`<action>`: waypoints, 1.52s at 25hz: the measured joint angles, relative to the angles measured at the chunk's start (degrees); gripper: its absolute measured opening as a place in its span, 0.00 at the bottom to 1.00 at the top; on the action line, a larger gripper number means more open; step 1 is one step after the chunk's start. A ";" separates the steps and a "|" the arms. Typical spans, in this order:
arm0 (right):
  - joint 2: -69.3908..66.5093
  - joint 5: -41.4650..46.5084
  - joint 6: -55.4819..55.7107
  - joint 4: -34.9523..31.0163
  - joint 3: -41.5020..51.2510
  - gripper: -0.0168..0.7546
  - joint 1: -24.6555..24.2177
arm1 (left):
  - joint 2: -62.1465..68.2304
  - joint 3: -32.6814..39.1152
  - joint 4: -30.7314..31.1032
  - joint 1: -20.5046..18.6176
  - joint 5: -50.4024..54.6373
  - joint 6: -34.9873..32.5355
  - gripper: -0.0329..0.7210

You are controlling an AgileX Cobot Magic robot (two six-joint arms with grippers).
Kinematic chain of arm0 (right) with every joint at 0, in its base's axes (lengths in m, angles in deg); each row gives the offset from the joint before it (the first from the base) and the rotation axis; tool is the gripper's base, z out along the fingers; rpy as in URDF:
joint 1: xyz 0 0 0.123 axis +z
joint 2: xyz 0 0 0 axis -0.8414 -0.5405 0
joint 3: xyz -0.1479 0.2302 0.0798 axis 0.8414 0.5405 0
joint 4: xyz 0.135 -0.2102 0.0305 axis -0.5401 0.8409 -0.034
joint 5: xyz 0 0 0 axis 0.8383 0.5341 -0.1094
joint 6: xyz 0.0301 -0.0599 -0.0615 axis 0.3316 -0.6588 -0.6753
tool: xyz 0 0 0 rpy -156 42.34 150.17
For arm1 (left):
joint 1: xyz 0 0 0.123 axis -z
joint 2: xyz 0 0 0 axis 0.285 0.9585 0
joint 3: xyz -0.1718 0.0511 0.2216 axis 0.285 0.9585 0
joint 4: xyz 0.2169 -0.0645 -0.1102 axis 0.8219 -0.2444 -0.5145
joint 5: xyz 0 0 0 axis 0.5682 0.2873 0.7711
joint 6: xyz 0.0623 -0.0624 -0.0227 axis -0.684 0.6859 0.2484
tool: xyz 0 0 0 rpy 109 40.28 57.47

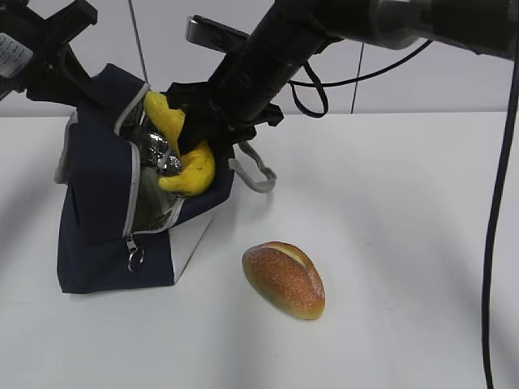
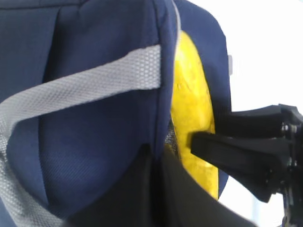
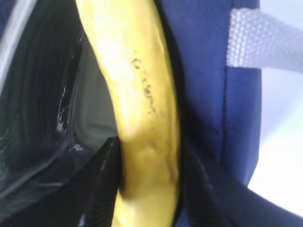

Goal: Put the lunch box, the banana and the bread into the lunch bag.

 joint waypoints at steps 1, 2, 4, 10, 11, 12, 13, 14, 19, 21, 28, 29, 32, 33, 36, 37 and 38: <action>0.00 -0.66 0.30 -0.02 0.00 0.40 0.11 | 0.00 0.00 0.00 0.00 0.07 0.00 0.04; 0.00 -1.04 0.58 -0.02 0.00 0.42 0.14 | 0.00 0.00 0.00 0.00 0.07 0.00 0.04; -0.13 -1.78 0.71 -0.02 0.00 0.46 0.55 | 0.00 0.00 0.00 0.00 0.26 0.00 0.04; -0.72 -3.50 0.80 -0.25 -0.82 0.58 2.09 | 0.00 0.00 -0.05 0.00 0.61 -0.12 0.04; -0.81 -3.38 0.80 -0.25 -1.03 0.59 2.09 | 0.00 0.00 -0.05 0.00 0.61 -0.18 0.04; -0.92 -2.74 0.80 0.18 -1.35 0.59 2.09 | 0.00 0.00 -0.05 0.00 0.65 -0.25 0.04; -0.92 -1.65 0.80 1.22 -2.33 0.59 2.09 | 0.00 0.00 -0.05 0.00 0.74 -0.52 0.04; -0.92 0.09 0.80 2.89 -3.67 0.59 2.09 | 0.00 0.00 -0.05 0.00 0.90 -0.78 0.04; -0.92 10.34 0.80 12.57 -13.72 0.59 2.09 | 0.00 0.00 0.00 0.00 1.56 -1.64 0.04; -0.92 11.53 0.80 14.40 -17.24 0.59 2.09 | 0.00 0.00 0.00 0.00 1.75 -1.88 0.04; -0.79 12.46 2.15 17.76 -18.36 0.60 2.09 | 0.00 0.00 0.00 0.00 2.60 -2.50 0.04; -0.36 12.58 2.26 18.10 -17.63 0.60 2.09 | 0.00 0.00 0.00 0.00 2.60 -2.50 0.04; 1.98 12.68 2.30 19.62 -14.69 0.60 2.09 | 0.00 0.00 0.00 0.00 2.60 -2.50 0.04; 3.40 12.68 2.30 20.40 -13.21 0.60 2.09 | 0.00 0.00 0.00 0.00 2.60 -2.50 0.04; 8.19 12.68 2.34 22.34 -7.19 0.60 2.09 | 0.00 0.00 0.00 0.00 2.60 -2.50 0.04; 9.94 12.68 2.22 22.82 -4.95 0.60 2.09 | 0.00 0.00 0.00 0.00 2.60 -2.50 0.04; 11.38 12.68 1.90 23.23 -2.05 0.60 2.09 | 0.00 0.00 0.00 0.00 2.60 -2.50 0.04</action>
